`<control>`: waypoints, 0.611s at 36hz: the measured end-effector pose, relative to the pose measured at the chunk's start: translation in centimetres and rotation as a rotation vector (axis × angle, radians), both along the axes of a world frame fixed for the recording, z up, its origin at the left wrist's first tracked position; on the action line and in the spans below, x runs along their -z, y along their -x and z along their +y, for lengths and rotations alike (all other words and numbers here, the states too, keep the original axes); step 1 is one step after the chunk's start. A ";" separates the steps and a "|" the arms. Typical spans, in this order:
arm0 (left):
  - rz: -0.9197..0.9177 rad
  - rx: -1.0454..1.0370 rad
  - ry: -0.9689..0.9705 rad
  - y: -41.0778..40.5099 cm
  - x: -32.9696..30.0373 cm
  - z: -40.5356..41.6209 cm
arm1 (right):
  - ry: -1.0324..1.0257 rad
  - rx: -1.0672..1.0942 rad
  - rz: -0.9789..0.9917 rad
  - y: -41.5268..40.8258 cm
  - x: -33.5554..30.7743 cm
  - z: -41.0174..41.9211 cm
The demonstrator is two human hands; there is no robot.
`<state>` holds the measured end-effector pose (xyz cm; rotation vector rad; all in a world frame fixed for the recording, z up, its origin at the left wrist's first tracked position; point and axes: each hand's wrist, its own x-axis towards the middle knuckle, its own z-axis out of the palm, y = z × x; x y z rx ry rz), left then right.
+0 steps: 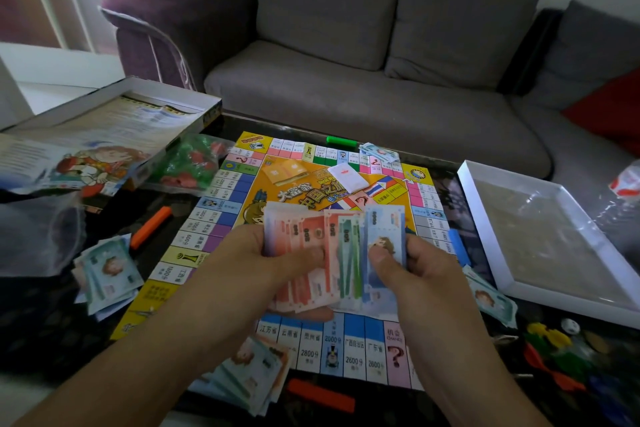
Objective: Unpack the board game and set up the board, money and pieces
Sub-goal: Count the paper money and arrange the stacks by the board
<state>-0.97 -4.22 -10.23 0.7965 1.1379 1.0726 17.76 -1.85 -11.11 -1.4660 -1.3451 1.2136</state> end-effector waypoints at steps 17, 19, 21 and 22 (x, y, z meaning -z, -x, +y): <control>0.109 -0.052 -0.021 -0.3 0.8 0.1 | -0.051 -0.040 -0.082 0.3 0.4 -0.2; 0.094 -0.057 -0.020 -0.3 0.8 0.0 | -0.057 -0.030 -0.082 0.2 0.5 -0.1; 0.080 -0.067 -0.016 -0.3 0.7 0.0 | -0.061 -0.027 -0.085 0.0 0.5 -0.1; 0.078 -0.075 -0.016 -0.3 0.7 0.0 | -0.060 -0.030 -0.083 -0.1 0.5 -0.1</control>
